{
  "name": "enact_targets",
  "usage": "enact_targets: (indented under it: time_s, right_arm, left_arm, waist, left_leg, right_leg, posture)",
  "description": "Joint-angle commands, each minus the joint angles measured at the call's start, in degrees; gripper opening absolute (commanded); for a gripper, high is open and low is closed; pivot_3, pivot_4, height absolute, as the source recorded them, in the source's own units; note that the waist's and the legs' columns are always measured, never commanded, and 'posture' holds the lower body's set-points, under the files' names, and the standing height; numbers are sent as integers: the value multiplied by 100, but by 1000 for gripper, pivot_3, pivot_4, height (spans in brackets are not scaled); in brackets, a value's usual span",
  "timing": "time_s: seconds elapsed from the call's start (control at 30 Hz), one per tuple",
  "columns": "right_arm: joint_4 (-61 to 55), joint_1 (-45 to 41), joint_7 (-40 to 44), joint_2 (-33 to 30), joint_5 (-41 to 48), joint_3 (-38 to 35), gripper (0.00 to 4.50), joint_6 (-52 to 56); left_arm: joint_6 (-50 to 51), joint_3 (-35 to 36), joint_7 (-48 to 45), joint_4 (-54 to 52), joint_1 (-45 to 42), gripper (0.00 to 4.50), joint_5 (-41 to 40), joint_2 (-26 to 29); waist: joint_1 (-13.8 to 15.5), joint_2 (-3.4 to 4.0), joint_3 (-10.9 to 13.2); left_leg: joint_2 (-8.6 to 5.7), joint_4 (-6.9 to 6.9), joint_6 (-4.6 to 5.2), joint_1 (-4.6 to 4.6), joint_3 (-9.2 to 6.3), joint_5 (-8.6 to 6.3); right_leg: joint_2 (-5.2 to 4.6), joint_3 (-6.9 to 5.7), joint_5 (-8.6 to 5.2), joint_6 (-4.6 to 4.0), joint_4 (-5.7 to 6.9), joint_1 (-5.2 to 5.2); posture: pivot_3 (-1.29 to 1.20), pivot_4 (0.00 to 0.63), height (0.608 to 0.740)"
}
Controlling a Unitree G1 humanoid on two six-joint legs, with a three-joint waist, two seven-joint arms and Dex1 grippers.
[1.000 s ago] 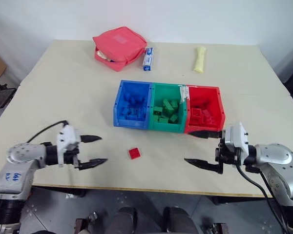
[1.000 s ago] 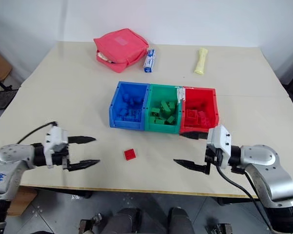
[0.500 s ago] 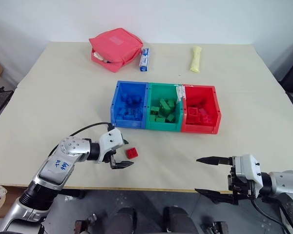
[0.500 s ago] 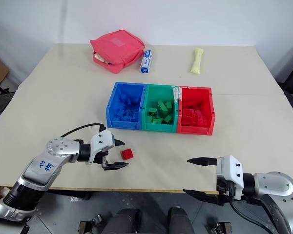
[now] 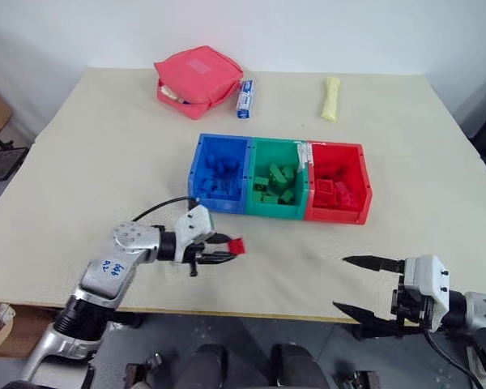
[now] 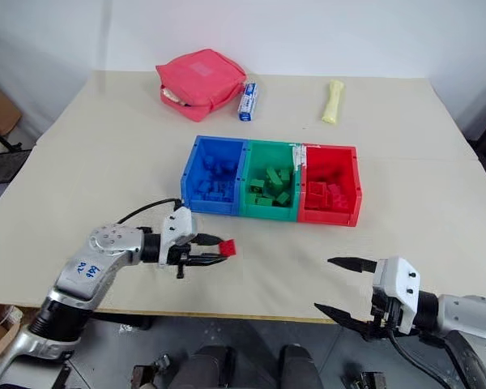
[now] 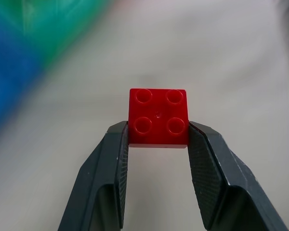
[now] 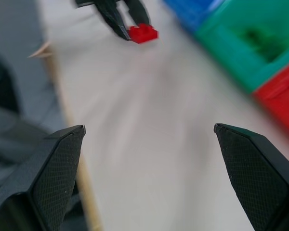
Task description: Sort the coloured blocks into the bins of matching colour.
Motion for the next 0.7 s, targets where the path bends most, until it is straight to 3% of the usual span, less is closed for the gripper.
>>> enact_targets:
  time_s: [0.03, 0.2, 0.37, 0.5, 0.63, 0.7]
  right_arm:
    - [-394, 164, -618, 410, 287, -452, 4500, 75]
    - [-280, 139, -1172, 738, 318, -895, 4500, 92]
    - [-396, 313, -1337, 795, 258, -1034, 4500, 119]
    - [-631, 497, -1465, 908, 249, -998, 4500, 111]
    - [-857, 541, -1627, 969, 253, -911, 4500, 145]
    - [-931, 501, -1742, 1003, 258, -900, 4500, 159]
  left_arm:
    - [-446, 303, 423, 323, -562, 1437, -7, -362]
    - [-863, 85, 648, 1027, -1240, 1437, 140, -1027]
    - [-2039, -305, 1270, 3063, -2642, 1437, 856, -2337]
    - [-2619, -502, 1733, 5047, -3811, 1437, 1512, -2859]
    - [-2960, -377, 1876, 6459, -4534, 1437, 1631, -3345]
    - [-3025, -391, 1966, 6816, -4735, 2177, 1775, -3401]
  waist:
    - [30, -1, -1]
    - [-7, 1, -2]
    - [114, -5, 1]
    - [97, -14, 7]
    - [24, -18, 9]
    - [18, -18, 9]
  left_leg:
    - [-1, 2, -1, -1, -2, 1]
    - [-5, 0, -1, 8, 6, 0]
    - [-19, 18, 11, -4, 6, 1]
    - [-29, 22, 32, -5, 34, -6]
    - [-29, 17, 47, 3, 66, -14]
    - [-30, 19, 48, 1, 67, -14]
  right_leg:
    - [1, -1, 1, 1, 2, 0]
    - [4, 3, 1, 2, 14, -1]
    - [22, -4, 8, 16, 12, 0]
    - [23, -15, 13, 38, 8, -3]
    - [21, 5, 9, 53, 5, -8]
    - [20, 5, 10, 54, 6, -10]
  posture:
    - [0, 150, 740]
    - [0, 150, 740]
    - [0, 150, 740]
    - [0, 150, 740]
    - [0, 150, 740]
    - [0, 150, 740]
